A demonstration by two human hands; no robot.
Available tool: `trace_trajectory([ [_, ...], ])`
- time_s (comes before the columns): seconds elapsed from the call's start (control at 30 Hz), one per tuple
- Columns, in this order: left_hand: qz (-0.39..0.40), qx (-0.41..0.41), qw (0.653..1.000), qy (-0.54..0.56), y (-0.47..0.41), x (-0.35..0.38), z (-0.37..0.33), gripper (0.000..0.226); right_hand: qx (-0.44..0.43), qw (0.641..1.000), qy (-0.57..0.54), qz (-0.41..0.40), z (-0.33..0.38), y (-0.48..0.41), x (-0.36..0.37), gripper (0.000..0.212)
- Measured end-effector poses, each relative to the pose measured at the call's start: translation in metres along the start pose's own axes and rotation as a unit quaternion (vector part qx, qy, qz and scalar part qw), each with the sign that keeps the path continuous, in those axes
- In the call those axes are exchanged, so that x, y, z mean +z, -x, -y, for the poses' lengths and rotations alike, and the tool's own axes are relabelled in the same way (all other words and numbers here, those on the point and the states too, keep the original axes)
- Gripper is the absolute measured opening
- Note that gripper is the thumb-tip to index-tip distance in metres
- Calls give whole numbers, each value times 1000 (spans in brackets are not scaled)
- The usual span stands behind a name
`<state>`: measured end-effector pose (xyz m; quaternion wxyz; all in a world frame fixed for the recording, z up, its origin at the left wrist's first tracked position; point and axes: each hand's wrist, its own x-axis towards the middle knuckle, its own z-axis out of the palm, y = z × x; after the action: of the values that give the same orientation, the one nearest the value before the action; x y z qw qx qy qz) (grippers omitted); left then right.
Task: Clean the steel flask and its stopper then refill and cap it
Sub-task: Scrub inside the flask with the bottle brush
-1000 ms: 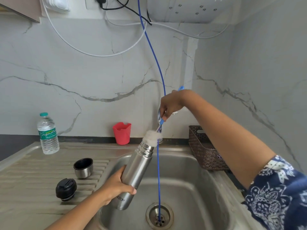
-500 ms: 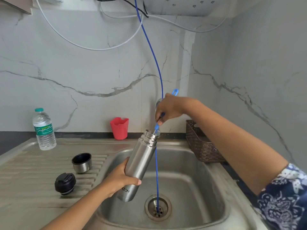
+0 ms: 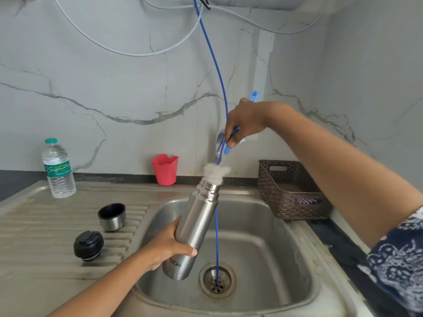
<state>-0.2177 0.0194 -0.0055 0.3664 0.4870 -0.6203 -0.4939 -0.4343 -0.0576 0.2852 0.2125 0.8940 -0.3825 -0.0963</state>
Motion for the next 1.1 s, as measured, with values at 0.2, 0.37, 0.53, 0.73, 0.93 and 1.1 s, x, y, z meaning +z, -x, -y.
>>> trace_trajectory([
  [0.2,-40,0,999,-12,3,2,6,93,-54,998,38,9,55,-22,42,21],
  [0.37,-62,15,998,-26,6,6,4,89,-42,999,19,7,48,-16,48,24],
  [0.53,-70,44,996,-23,5,13,-4,81,-21,1000,10,-1,26,3,10,24],
  [0.73,-73,47,996,-36,7,8,1,82,70,997,-9,-15,-16,34,-45,23],
  [0.93,-81,43,995,-43,8,12,3,72,82,996,33,-18,-6,19,-59,17],
  [1.1,-96,45,994,-37,12,6,3,74,38,997,74,-2,18,5,-38,20],
])
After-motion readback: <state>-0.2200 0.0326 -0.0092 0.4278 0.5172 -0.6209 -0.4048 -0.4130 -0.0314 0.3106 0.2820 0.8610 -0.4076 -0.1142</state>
